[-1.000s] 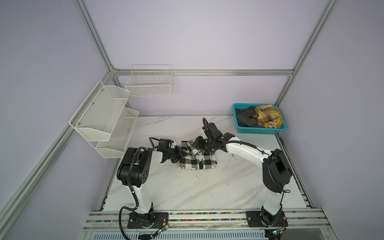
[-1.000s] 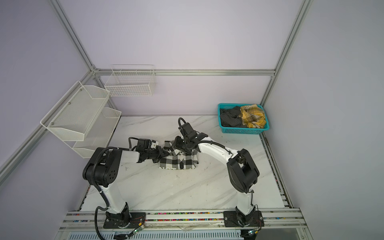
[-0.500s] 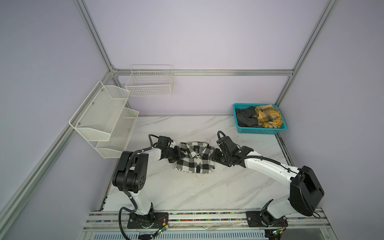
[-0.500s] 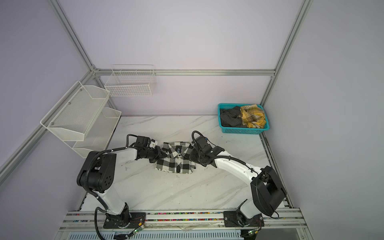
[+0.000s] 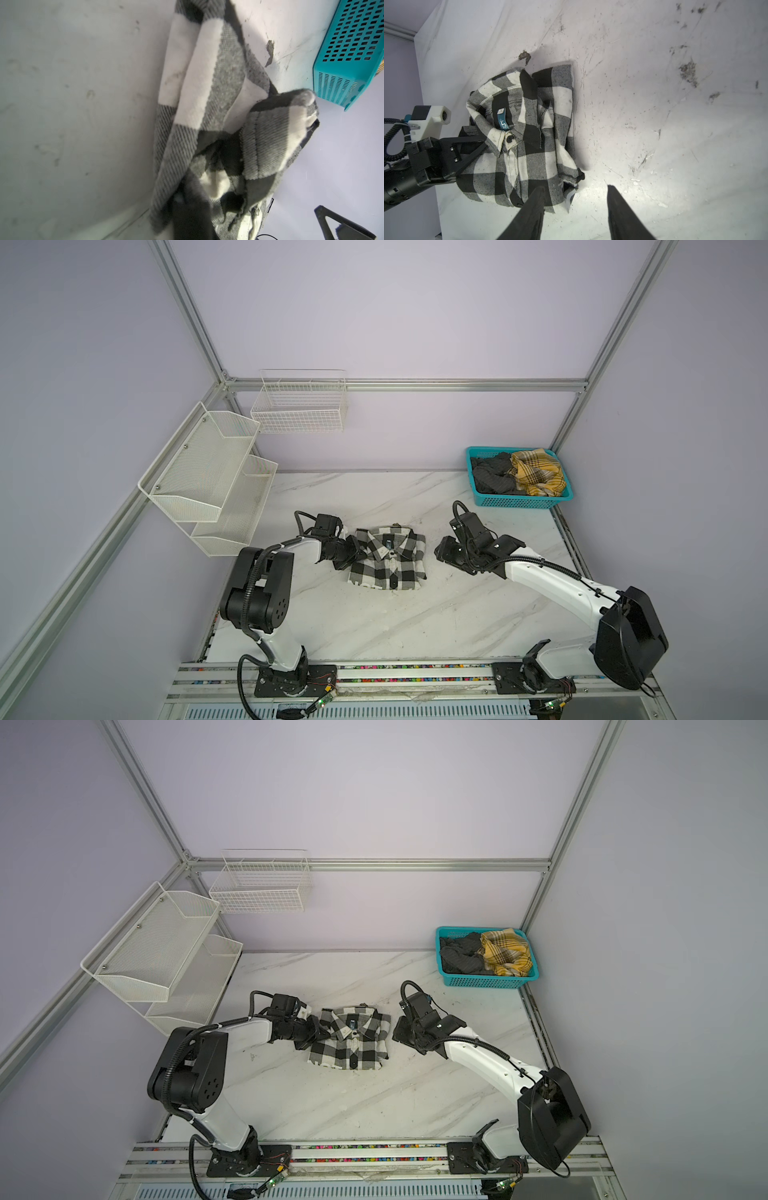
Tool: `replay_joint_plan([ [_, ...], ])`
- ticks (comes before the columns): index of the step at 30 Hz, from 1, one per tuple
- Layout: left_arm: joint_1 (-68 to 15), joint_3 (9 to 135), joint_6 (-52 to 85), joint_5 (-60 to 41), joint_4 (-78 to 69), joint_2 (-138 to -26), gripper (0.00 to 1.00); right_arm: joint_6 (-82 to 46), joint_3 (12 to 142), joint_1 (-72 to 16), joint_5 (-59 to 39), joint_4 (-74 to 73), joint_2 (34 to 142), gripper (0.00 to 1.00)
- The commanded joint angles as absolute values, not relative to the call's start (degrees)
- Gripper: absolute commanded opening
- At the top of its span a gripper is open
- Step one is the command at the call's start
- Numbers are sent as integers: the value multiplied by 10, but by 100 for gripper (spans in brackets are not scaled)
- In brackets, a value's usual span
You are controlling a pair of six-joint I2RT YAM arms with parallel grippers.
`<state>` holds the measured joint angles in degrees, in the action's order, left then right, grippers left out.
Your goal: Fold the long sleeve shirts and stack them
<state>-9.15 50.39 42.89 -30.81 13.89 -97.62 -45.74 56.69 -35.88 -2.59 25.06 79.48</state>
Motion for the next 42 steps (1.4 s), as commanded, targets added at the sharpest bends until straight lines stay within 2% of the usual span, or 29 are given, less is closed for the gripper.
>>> replay_joint_plan([
  [1, -95, 486, 453, -263, 148, -944, 2, -397, 590, -342, -36, 264, 794, 51],
  [6, -99, 488, 469, -223, 160, -926, 2, -344, 585, -330, -58, 261, 800, 51],
  [12, -99, 524, 448, -233, 163, -947, 2, -339, 587, -330, -54, 250, 812, 51],
  [17, -99, 575, 412, -265, 195, -981, 0, -386, 602, -330, -44, 221, 862, 51],
  [21, -98, 607, 376, -252, 224, -1000, 0, -419, 607, -330, -65, 177, 903, 51],
  [36, -93, 682, 349, -269, 263, -1061, 0, -411, 711, -330, -109, 179, 1052, 48],
  [42, -92, 689, 358, -274, 258, -1082, 0, -404, 714, -330, -97, 180, 1053, 48],
])
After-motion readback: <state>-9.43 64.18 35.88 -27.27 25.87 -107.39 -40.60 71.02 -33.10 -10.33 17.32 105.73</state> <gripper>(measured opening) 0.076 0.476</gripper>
